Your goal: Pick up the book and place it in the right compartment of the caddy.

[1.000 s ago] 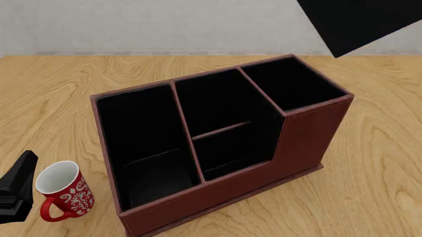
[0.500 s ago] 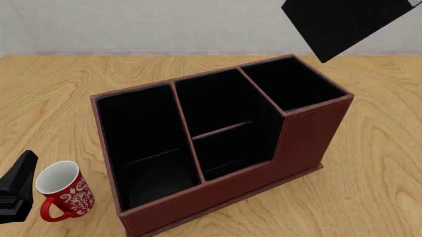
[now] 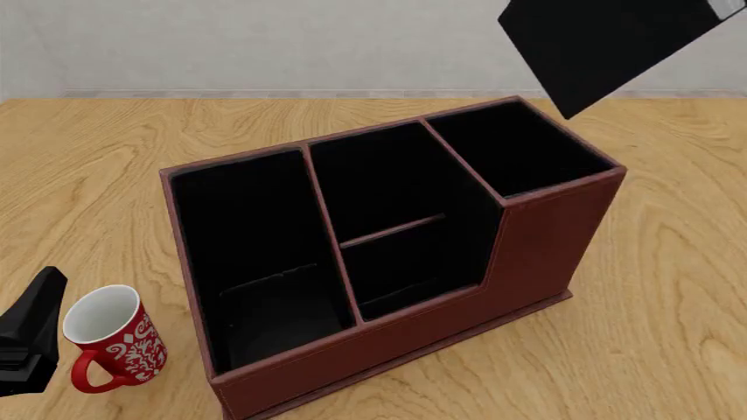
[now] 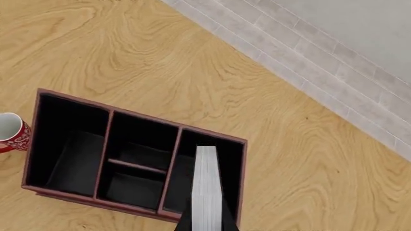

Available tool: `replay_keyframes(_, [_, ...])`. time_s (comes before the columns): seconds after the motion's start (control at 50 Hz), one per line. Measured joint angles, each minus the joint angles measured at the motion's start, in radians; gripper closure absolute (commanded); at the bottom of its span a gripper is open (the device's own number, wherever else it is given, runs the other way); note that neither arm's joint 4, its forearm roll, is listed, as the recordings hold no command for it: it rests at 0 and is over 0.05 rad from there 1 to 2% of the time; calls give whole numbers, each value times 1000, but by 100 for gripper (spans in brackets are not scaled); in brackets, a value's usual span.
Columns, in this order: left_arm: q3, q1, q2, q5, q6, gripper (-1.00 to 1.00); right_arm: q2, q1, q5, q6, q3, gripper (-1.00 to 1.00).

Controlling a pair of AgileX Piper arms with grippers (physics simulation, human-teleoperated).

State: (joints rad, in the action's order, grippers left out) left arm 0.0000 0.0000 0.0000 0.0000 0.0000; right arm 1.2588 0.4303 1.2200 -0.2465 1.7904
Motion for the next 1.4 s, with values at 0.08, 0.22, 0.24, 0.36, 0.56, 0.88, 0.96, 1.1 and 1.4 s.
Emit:
replay_keyframes(0.08, [0,0,0,0,0,-100,-2,1,0,8,-2,100])
replay_keyframes(0.22, [0,0,0,0,0,-100,-5,-1,0,20,-7,100])
replay_keyframes(0.24, [0,0,0,0,0,-100,-6,-1,0,21,-7,100])
replay_keyframes(0.36, [0,0,0,0,0,-100,-7,-4,0,31,-7,100])
replay_keyframes(0.56, [0,0,0,0,0,-100,-17,1,0,58,-17,100])
replay_keyframes(0.88, [0,0,0,0,0,-100,-29,18,-1,100,-25,100])
replay_keyframes(0.96, [0,0,0,0,0,-100,-31,23,-5,108,-31,100])
replay_keyframes(1.1, [0,0,0,0,0,-100,-38,31,-17,121,-49,100])
replay_keyframes(1.4, [0,0,0,0,0,-100,-60,40,-53,145,-106,100])
